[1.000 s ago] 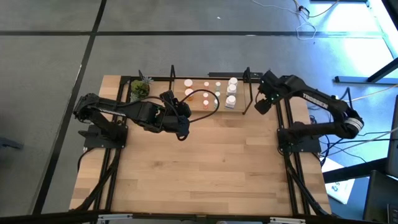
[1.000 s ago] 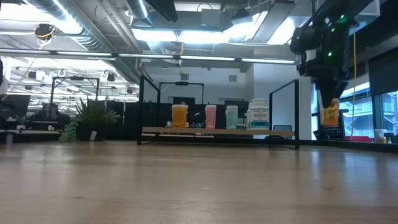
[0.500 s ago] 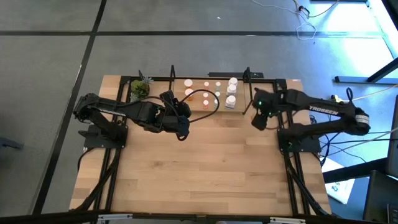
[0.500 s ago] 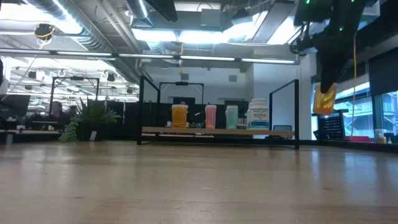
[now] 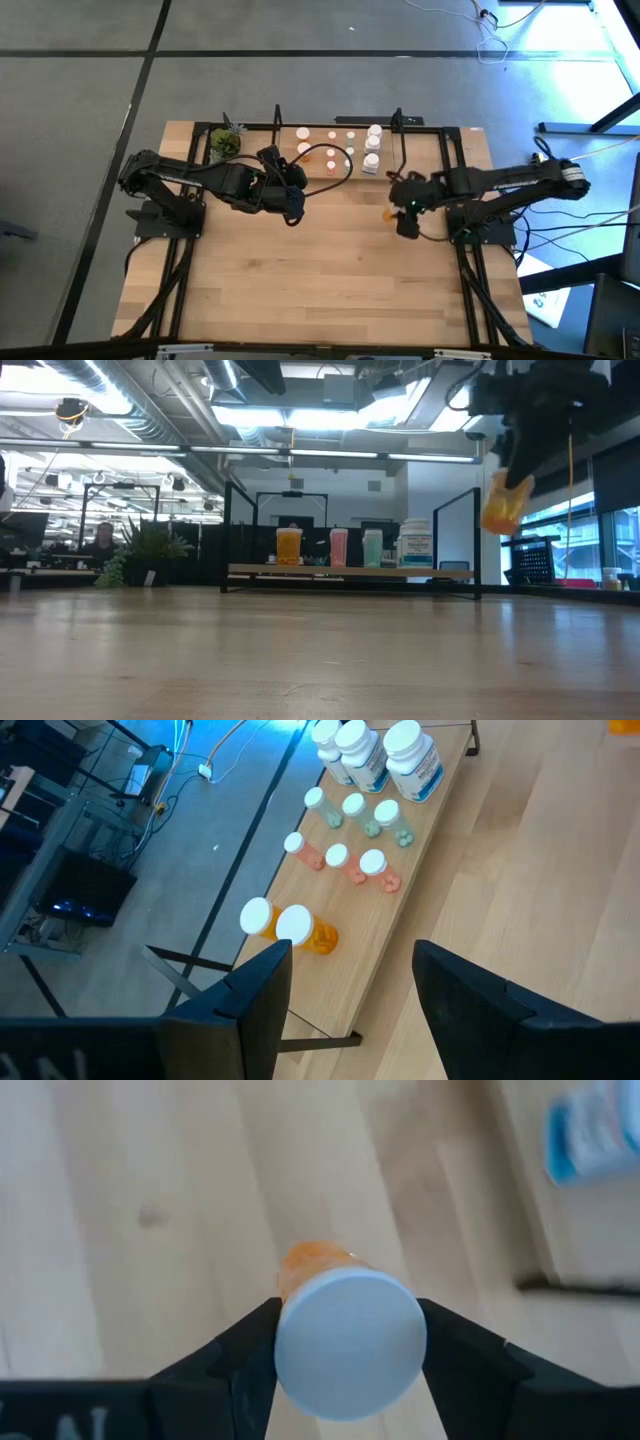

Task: Pick and place medicine bottles onto shelf by color
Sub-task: Put the orange pill bottle on the shelf aligned with the orange pill bottles

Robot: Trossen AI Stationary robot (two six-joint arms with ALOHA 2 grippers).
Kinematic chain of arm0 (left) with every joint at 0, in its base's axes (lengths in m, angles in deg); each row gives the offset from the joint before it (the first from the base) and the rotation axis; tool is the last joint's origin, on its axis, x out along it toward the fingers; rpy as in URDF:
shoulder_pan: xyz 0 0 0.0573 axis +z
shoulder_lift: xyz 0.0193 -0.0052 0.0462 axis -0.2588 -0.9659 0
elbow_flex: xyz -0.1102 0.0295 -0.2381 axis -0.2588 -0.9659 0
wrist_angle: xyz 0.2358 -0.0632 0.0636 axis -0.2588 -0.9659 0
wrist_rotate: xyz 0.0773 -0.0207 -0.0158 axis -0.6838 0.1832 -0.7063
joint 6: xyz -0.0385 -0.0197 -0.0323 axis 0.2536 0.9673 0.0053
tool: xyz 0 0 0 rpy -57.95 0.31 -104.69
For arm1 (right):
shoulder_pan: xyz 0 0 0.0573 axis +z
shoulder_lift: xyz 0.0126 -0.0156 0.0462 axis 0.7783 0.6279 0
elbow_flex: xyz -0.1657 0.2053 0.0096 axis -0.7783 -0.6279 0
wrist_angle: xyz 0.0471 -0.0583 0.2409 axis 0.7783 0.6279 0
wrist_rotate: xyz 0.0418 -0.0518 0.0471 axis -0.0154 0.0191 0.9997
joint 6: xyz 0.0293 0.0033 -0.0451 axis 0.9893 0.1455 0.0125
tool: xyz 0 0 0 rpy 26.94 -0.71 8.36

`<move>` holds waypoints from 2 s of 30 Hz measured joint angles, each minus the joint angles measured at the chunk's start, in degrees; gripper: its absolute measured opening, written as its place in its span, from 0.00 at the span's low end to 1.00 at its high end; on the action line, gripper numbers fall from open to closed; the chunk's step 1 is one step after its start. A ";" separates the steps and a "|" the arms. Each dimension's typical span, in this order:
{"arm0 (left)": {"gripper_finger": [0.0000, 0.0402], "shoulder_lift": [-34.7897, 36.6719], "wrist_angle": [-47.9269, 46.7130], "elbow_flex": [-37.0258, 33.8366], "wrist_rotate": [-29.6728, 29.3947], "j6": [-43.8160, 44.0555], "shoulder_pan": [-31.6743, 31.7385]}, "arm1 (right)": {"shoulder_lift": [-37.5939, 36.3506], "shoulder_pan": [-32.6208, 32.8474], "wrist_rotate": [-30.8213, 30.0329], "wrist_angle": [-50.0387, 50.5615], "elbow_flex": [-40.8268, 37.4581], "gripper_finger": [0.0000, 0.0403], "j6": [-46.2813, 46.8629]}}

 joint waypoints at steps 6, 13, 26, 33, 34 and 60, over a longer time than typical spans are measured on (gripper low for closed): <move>0.50 0.00 0.00 0.00 -0.02 -0.02 0.00 | 6.67 3.77 -0.04 -9.09 0.53 0.53 -4.18; 0.50 0.00 0.02 0.00 -0.02 0.00 0.00 | 15.10 6.74 -0.06 -14.96 2.51 0.53 -5.97; 0.50 0.00 0.32 0.00 0.00 -0.02 0.00 | 25.83 7.71 -1.51 -15.53 6.14 0.53 -6.00; 0.50 0.00 2.10 0.07 0.00 -0.02 0.00 | 27.59 7.71 -1.51 -15.27 6.18 0.53 -5.89; 0.50 0.00 2.09 0.07 0.00 -0.02 0.00 | 27.61 7.71 -1.49 -14.86 6.16 0.53 -5.85; 0.50 0.00 1.94 0.06 5.39 0.04 -0.02 | 27.08 7.66 -0.86 -10.76 7.76 0.70 -7.31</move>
